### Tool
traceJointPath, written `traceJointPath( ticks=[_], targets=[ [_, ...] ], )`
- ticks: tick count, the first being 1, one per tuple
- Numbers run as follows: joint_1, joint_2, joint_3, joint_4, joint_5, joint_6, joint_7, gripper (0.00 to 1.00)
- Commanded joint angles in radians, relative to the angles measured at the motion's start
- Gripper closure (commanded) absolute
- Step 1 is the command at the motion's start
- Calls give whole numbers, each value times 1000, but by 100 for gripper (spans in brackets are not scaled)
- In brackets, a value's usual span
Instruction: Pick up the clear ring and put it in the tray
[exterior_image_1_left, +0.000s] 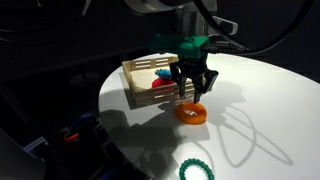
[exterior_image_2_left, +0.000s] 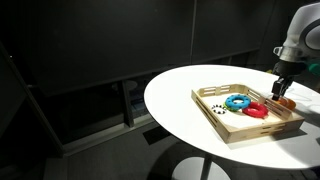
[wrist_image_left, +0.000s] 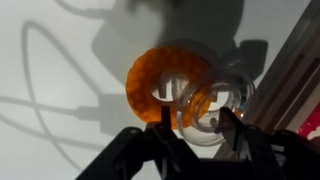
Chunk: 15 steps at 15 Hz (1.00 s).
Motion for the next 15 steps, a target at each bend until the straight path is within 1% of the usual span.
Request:
traceJointPath(
  ticks=[1, 2, 3, 4, 5, 6, 9, 15],
  targets=[
    [-5, 4, 4, -2, 17, 11, 9, 59],
    [-6, 2, 3, -1, 17, 10, 9, 73],
    [-8, -1, 2, -1, 17, 8, 10, 80],
    [-10, -7, 0, -2, 18, 7, 9, 90],
    [-11, -11, -1, -1, 19, 6, 7, 95],
    [-12, -13, -2, -1, 17, 5, 8, 91],
    [-14, -23, -4, -2, 22, 2, 3, 91],
    [-13, -98, -5, 4, 13, -26, 8, 91]
  ],
)
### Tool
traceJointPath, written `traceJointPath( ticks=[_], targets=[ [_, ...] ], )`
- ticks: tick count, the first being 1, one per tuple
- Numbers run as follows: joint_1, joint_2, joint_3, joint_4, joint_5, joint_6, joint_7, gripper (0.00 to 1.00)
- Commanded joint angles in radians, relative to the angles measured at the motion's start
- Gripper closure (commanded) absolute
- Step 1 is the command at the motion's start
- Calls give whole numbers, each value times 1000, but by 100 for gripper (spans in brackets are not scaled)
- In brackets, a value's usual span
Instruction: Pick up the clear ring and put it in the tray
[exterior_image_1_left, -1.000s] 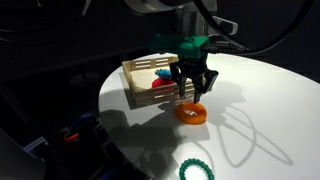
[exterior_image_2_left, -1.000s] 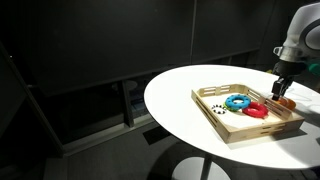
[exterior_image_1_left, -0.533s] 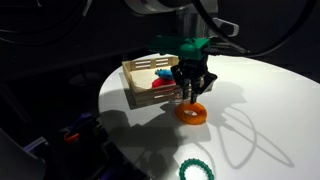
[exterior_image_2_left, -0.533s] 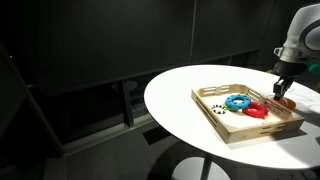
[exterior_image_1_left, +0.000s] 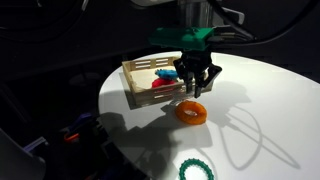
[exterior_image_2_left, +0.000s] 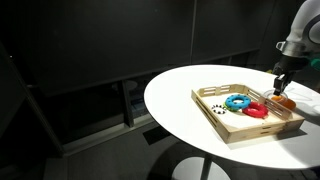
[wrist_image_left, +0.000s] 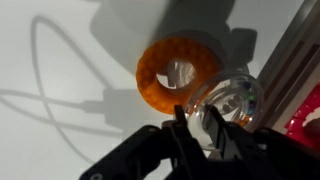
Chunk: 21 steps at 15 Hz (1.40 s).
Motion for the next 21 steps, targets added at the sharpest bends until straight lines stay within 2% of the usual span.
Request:
traceJointPath(
  ticks=[1, 13, 14, 21],
  targets=[
    [-5, -74, 2, 4, 16, -31, 1, 91],
    [-5, -159, -4, 13, 23, -46, -14, 91],
    [-4, -141, 2, 6, 2, -14, 0, 73],
    [-4, -141, 0, 6, 4, -19, -1, 73]
  ],
)
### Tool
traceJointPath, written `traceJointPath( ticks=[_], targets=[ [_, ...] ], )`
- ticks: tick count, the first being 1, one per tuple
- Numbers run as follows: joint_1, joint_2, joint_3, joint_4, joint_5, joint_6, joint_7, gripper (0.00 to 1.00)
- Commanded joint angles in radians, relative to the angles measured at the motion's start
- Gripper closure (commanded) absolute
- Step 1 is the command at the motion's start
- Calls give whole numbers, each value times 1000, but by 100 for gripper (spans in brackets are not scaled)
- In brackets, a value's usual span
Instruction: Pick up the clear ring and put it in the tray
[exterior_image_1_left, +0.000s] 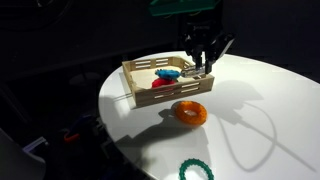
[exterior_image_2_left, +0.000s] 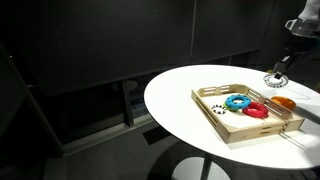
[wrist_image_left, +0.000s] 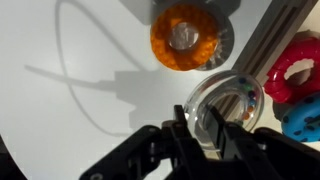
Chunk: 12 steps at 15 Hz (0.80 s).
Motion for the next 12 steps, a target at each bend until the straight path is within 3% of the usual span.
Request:
traceJointPath(
  ticks=[1, 12],
  targets=[
    [-1, 2, 6, -1, 4, -1, -7, 91],
    [99, 90, 98, 27, 24, 52, -41, 90]
  ],
)
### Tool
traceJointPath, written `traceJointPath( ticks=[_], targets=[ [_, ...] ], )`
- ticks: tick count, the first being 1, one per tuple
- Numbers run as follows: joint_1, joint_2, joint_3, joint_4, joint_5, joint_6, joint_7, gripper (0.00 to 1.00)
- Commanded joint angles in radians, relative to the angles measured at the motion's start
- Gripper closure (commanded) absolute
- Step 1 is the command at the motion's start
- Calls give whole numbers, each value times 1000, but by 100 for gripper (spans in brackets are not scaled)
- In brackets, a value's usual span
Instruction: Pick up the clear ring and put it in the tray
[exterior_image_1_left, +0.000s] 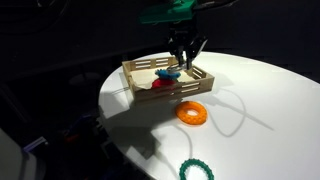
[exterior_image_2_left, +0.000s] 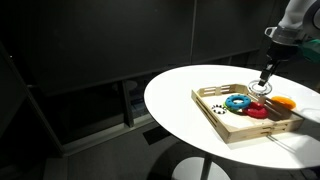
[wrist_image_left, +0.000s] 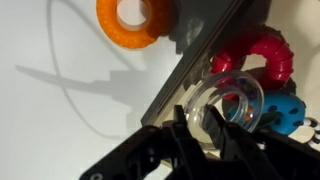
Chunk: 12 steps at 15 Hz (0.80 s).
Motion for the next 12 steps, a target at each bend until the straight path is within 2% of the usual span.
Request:
traceJointPath(
  ticks=[1, 2, 8, 12],
  targets=[
    [21, 43, 23, 28, 26, 6, -43, 62],
    [25, 49, 27, 30, 26, 4, -47, 46],
    [28, 27, 30, 58, 86, -54, -152, 0],
    [25, -4, 31, 103, 51, -158, -149, 0]
  ],
)
